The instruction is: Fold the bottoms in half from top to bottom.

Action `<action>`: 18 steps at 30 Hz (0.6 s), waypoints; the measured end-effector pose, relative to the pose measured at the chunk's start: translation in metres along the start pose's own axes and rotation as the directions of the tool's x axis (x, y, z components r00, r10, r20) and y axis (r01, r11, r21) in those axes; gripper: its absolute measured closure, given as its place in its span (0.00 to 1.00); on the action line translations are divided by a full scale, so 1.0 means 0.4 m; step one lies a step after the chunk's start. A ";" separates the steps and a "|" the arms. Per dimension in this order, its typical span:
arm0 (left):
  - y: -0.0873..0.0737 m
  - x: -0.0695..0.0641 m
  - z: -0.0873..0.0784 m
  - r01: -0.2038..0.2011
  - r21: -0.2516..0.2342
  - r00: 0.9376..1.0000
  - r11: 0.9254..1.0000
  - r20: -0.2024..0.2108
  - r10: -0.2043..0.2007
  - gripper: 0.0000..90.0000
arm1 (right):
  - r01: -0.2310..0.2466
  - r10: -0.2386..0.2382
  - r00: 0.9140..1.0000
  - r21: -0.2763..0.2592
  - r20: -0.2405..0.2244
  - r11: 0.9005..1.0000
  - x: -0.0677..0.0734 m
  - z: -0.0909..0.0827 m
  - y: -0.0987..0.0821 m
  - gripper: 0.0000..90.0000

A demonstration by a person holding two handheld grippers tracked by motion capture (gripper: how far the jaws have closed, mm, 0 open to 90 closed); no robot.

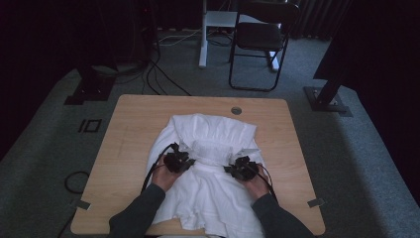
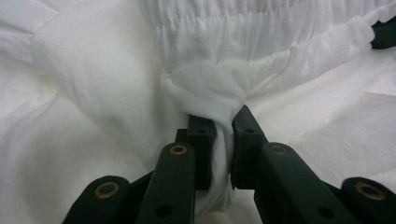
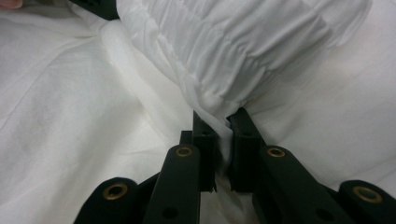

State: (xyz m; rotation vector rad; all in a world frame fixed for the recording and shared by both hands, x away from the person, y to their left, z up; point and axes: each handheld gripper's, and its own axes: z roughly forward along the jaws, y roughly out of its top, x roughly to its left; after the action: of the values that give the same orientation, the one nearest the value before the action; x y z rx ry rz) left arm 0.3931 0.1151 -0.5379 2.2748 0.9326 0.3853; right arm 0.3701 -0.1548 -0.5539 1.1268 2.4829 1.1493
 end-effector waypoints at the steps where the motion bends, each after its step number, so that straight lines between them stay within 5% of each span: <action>1: 0.014 0.014 0.012 0.009 -0.001 1.000 1.000 -0.015 -0.009 0.90 | -0.012 0.012 1.000 -0.010 0.010 1.000 -0.021 0.016 0.018 0.92; 10: 0.054 0.048 0.063 0.077 -0.060 0.993 0.995 -0.087 -0.082 0.91 | -0.056 0.053 0.992 0.018 0.113 0.998 -0.108 0.078 0.118 0.92; 18: 0.069 0.063 0.070 0.087 -0.058 0.991 0.995 -0.093 -0.092 0.91 | -0.090 0.087 0.991 0.026 0.103 0.996 -0.129 0.089 0.139 0.92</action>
State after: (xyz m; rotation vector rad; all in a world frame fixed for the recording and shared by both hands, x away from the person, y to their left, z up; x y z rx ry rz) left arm 0.4387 0.1055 -0.5401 2.1733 1.0558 0.4770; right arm 0.4530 -0.1477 -0.5458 1.2817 2.4035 1.0517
